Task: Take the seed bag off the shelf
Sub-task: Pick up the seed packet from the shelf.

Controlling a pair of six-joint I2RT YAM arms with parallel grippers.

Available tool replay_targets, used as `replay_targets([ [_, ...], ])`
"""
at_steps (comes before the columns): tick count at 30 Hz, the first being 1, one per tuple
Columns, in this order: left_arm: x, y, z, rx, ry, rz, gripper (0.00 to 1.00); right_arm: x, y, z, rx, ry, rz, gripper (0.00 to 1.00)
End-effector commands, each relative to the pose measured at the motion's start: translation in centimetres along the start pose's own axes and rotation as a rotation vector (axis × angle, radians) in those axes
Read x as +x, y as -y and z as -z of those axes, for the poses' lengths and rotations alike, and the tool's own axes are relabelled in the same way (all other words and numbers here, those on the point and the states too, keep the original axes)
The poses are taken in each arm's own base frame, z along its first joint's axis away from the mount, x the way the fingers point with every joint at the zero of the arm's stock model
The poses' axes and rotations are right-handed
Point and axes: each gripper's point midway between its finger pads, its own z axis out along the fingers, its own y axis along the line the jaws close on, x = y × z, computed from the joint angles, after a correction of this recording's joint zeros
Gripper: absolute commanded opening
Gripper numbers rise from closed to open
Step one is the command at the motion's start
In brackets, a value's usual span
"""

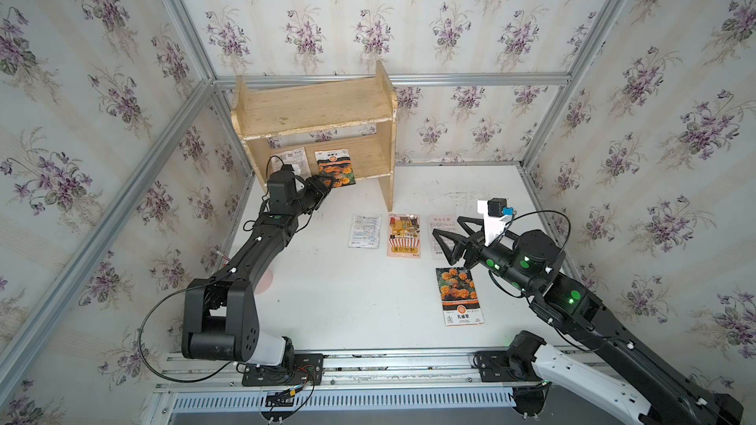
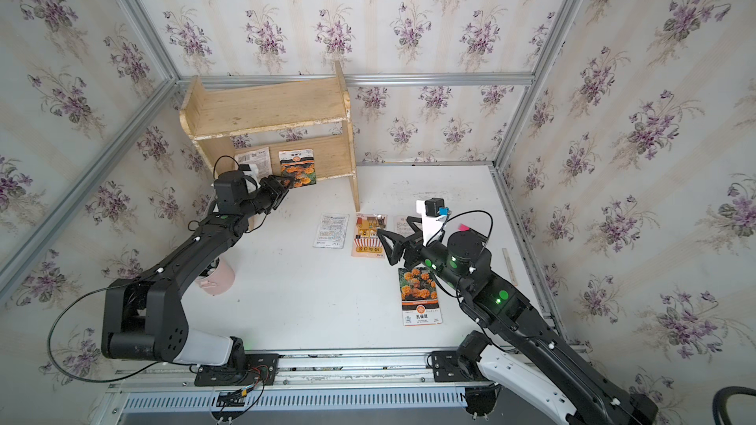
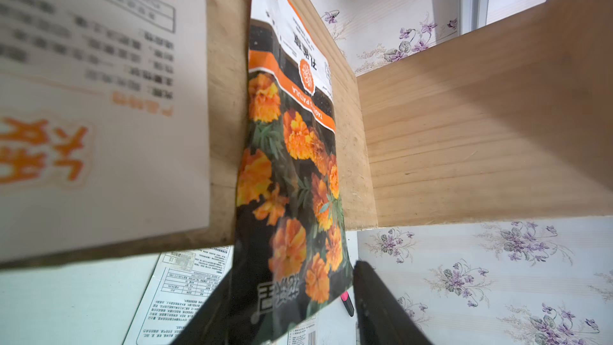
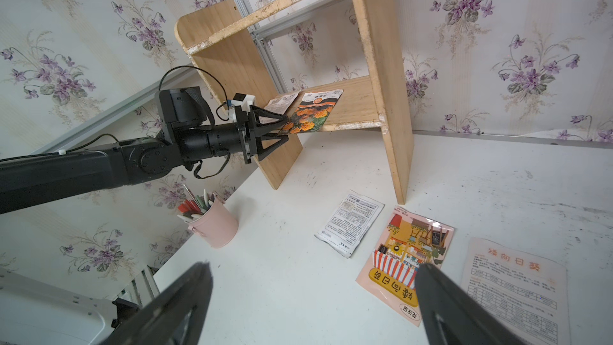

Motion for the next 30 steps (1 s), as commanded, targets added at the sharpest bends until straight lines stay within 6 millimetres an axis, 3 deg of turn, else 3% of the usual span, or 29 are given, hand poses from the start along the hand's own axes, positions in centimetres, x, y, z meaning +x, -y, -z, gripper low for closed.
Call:
replay_targets([
  [1, -0.5, 0.5, -0.1, 0.018, 0.014, -0.008, 0.47, -0.4, 0.0, 0.1, 0.002, 0.013, 0.007, 1.0],
  [6, -0.4, 0.1, -0.2, 0.005, 0.009, 0.008, 0.34, -0.4, 0.0, 0.3, 0.004, 0.016, 0.007, 0.99],
  [14, 0.0, 0.9, 0.4, 0.03, -0.004, -0.003, 0.01, 0.2, 0.1, 0.3, 0.0, 0.007, 0.001, 0.99],
  [21, 1.1, 3.0, 3.1, 0.112, -0.013, -0.067, 0.0, 0.8, -0.2, 0.6, -0.033, 0.001, -0.022, 0.99],
  [30, 5.4, 6.4, 8.6, 0.292, -0.101, -0.179, 0.0, 1.3, -2.5, -0.2, -0.188, 0.009, -0.134, 0.99],
])
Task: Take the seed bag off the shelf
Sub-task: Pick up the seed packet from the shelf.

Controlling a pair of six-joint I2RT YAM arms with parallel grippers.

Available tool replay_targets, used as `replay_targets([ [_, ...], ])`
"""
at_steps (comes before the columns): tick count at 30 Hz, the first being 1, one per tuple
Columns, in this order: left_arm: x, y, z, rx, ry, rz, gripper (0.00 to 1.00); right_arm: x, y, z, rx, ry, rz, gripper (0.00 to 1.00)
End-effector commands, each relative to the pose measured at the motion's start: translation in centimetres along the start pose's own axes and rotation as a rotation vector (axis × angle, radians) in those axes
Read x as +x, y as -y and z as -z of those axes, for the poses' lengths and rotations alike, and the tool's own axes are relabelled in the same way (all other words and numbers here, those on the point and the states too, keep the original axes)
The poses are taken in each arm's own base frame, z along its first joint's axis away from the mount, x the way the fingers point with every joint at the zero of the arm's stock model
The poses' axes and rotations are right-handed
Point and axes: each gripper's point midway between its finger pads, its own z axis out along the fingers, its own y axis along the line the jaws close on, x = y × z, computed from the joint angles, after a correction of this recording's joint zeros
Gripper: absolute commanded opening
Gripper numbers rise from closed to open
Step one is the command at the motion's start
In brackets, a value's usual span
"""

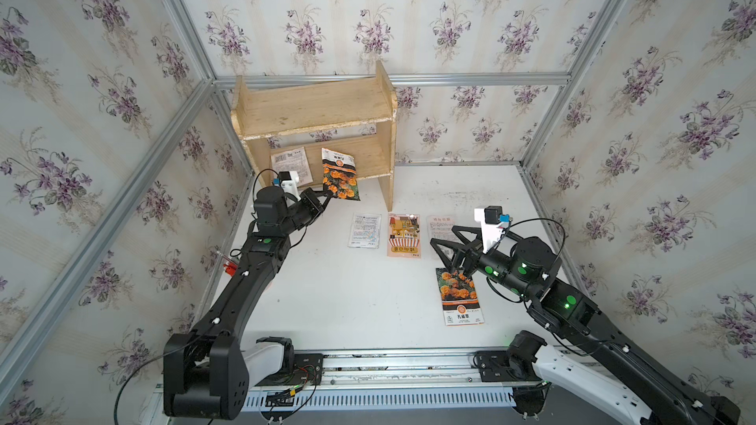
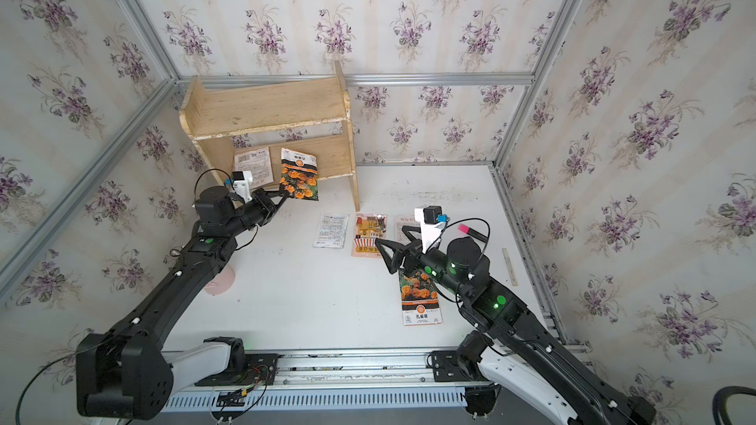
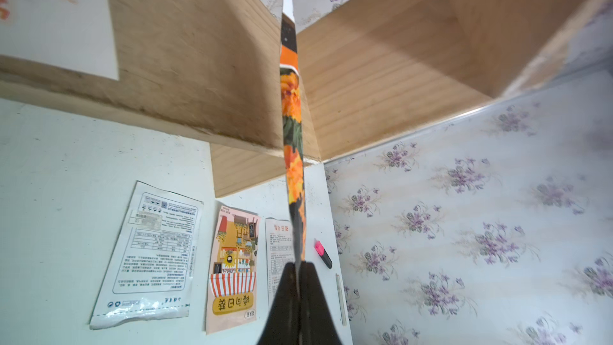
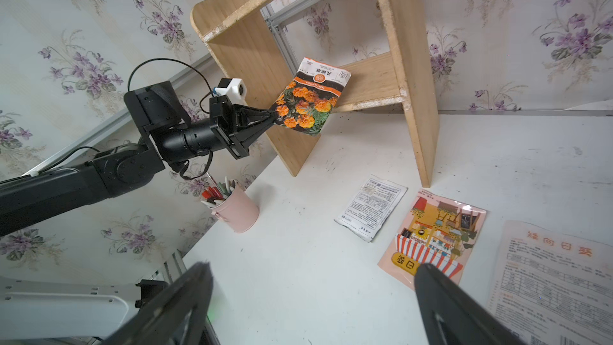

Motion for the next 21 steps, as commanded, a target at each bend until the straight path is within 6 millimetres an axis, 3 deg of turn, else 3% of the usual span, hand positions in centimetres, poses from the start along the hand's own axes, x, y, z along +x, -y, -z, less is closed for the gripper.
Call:
replay_targets([
  [1, 1.8, 3.2, 1.7, 0.133, -0.056, -0.09, 0.0, -1.1, -2.1, -0.4, -0.121, 0.046, -0.067, 0.99],
  [13, 9.0, 11.8, 10.7, 0.435, -0.096, -0.271, 0.0, -3.7, -7.1, -1.6, -0.422, 0.072, -0.2, 0.93],
  [21, 13.1, 15.1, 12.7, 0.607, -0.178, -0.324, 0.0, -5.7, -9.9, -1.8, -0.543, 0.058, -0.196, 0.83],
])
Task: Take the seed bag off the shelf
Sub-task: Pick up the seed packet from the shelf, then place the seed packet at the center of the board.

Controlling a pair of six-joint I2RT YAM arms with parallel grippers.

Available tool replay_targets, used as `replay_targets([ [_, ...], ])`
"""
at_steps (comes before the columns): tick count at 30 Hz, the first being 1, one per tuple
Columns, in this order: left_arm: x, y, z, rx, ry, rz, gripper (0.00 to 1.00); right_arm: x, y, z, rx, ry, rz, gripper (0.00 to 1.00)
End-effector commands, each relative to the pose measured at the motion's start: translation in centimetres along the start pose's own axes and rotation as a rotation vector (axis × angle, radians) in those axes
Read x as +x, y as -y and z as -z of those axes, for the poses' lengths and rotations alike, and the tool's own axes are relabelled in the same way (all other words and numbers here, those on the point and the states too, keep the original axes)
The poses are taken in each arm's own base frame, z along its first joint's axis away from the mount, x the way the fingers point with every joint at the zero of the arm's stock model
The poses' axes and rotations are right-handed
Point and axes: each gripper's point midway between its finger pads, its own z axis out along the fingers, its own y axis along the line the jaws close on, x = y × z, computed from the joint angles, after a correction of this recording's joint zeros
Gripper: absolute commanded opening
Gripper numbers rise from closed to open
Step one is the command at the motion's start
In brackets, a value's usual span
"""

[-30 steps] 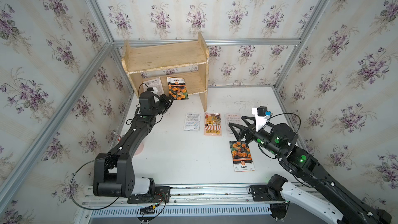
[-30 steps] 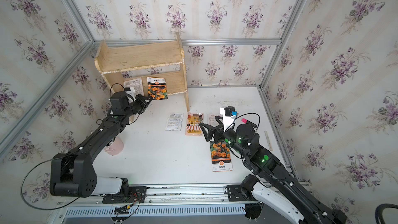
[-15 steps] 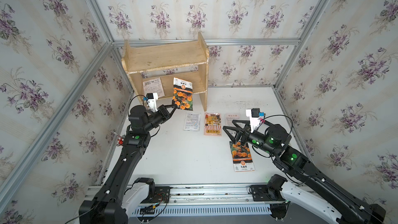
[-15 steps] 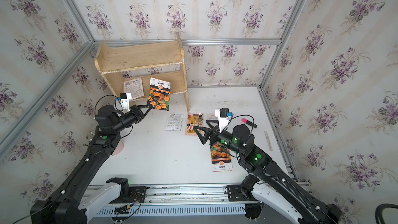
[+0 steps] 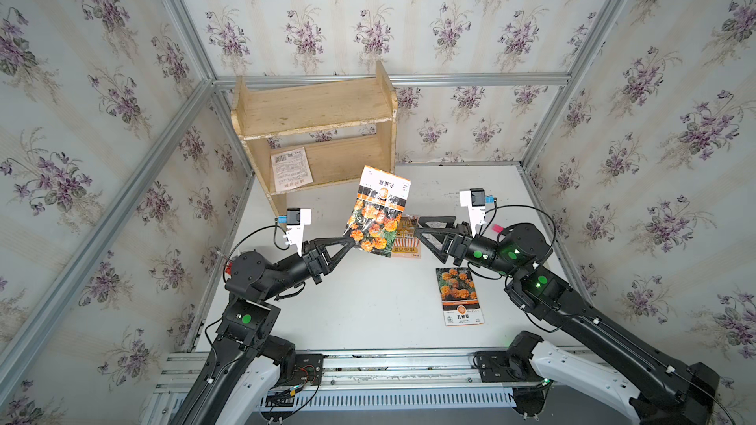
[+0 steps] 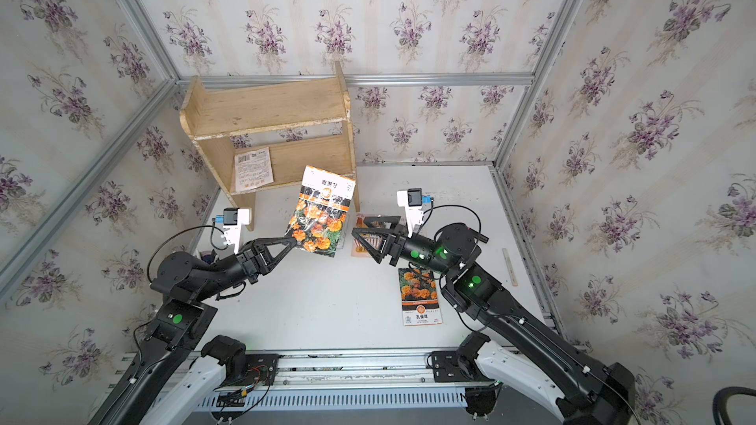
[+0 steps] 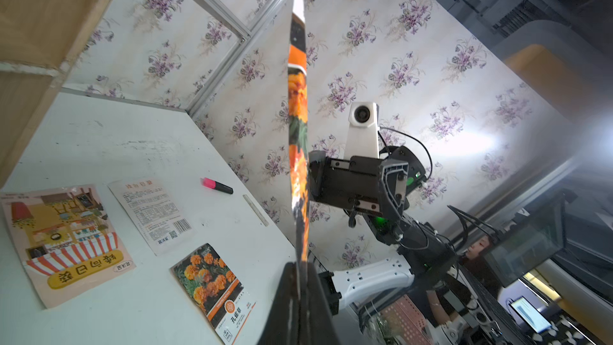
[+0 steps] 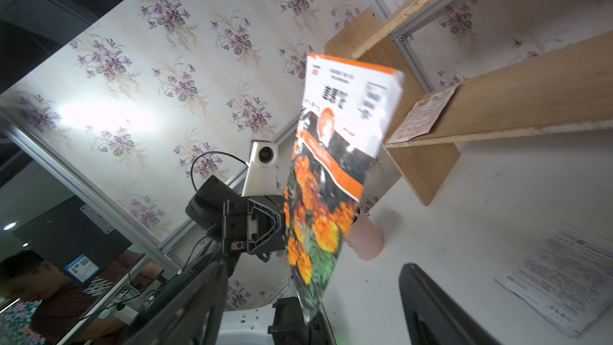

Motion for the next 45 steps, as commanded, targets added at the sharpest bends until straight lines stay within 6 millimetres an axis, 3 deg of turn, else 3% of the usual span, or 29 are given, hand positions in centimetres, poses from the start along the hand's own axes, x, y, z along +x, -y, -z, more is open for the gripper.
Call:
replay_targets([
  [1, 0.0, 2.0, -0.5, 0.077, 0.003, -0.054, 0.0, -0.9, -1.9, -0.4, -0.084, 0.005, 0.002, 0.82],
  [10, 0.5, 3.7, -1.8, 0.15, -0.018, -0.075, 0.0, -0.5, -1.2, -0.5, -0.071, 0.002, -0.014, 0.66],
  [23, 0.8, 2.7, -2.6, 0.108, -0.026, -0.069, 0.0, 0.1, -0.7, -0.1, -0.054, -0.003, -0.023, 0.08],
  [25, 1.0, 2.3, -2.8, 0.09, -0.036, -0.064, 0.08, 0.0, -0.8, -0.2, -0.055, -0.005, -0.024, 0.0],
  [27, 1.3, 1.1, -2.8, 0.028, -0.057, -0.057, 0.23, 0.0, -0.7, -0.3, -0.05, -0.007, -0.022, 0.0],
  [28, 1.5, 0.6, -2.8, 0.001, -0.064, -0.055, 0.33, -0.1, -0.7, -0.3, -0.044, -0.005, -0.021, 0.0],
  [30, 1.8, -0.4, -2.6, -0.07, -0.089, -0.064, 0.65, 0.0, -0.2, -0.1, -0.01, -0.012, -0.013, 0.0],
  [33, 1.8, -1.7, -1.7, -0.195, -0.116, -0.088, 0.97, 1.0, 1.2, 0.4, 0.073, -0.053, -0.008, 0.0],
  [38, 1.5, -3.2, 0.4, -0.405, -0.174, -0.159, 1.0, 4.9, 4.1, 1.8, 0.192, -0.181, -0.035, 0.0],
  [45, 2.5, -4.5, 2.5, -0.531, -0.268, -0.197, 1.0, 12.1, 8.6, 5.1, 0.333, -0.344, -0.136, 0.0],
])
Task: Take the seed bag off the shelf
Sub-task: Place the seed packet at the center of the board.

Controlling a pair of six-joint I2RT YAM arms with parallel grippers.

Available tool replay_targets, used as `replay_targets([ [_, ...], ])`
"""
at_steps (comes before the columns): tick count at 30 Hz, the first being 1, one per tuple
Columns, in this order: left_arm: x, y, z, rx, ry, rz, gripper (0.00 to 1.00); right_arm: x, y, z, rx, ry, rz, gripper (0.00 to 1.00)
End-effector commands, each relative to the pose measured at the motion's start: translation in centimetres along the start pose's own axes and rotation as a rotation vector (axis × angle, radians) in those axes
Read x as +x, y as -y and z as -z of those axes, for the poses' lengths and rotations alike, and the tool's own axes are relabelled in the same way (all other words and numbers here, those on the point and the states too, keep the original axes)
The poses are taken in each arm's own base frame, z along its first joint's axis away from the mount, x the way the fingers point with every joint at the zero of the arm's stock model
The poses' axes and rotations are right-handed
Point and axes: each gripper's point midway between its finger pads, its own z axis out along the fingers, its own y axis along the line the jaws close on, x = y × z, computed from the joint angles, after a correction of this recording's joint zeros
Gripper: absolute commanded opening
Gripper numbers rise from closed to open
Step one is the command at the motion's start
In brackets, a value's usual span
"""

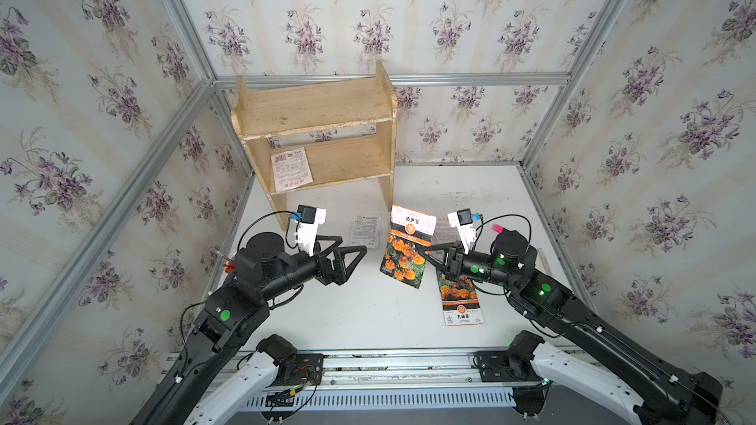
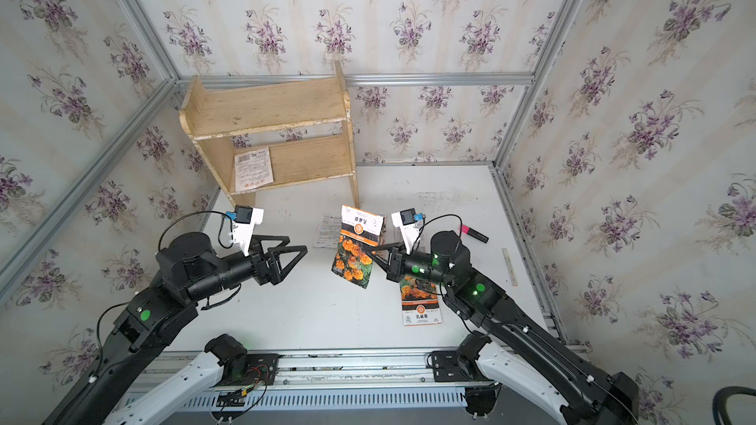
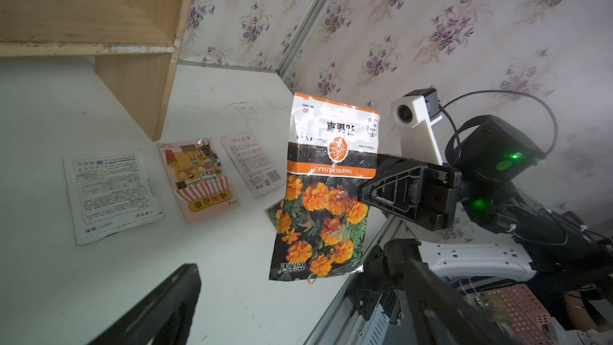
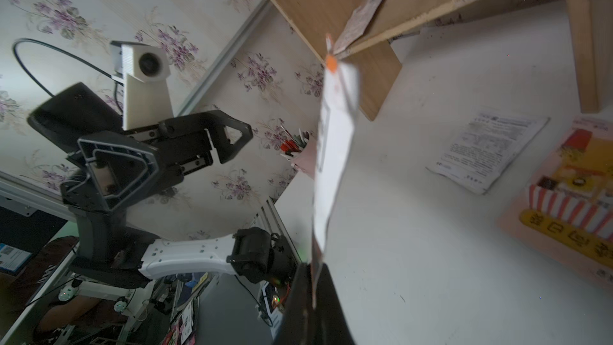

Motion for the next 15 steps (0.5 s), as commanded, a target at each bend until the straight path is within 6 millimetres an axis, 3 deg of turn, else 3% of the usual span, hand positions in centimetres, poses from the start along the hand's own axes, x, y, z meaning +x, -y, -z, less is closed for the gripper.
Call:
replay_targets([
  [1, 2.2, -1.9, 0.5, -0.098, -0.089, -0.041, 1.0, 4.1, 3.1, 0.0, 0.089, -0.121, -0.056, 0.0],
  [8, 2.9, -2.9, 1.1, -0.142, -0.083, -0.059, 1.0, 11.0, 8.2, -0.6, 0.192, -0.311, -0.191, 0.0],
  [15, 3.1, -2.8, 1.8, -0.13, -0.053, -0.072, 1.0, 14.5, 11.0, -1.3, 0.257, -0.429, -0.243, 0.0],
])
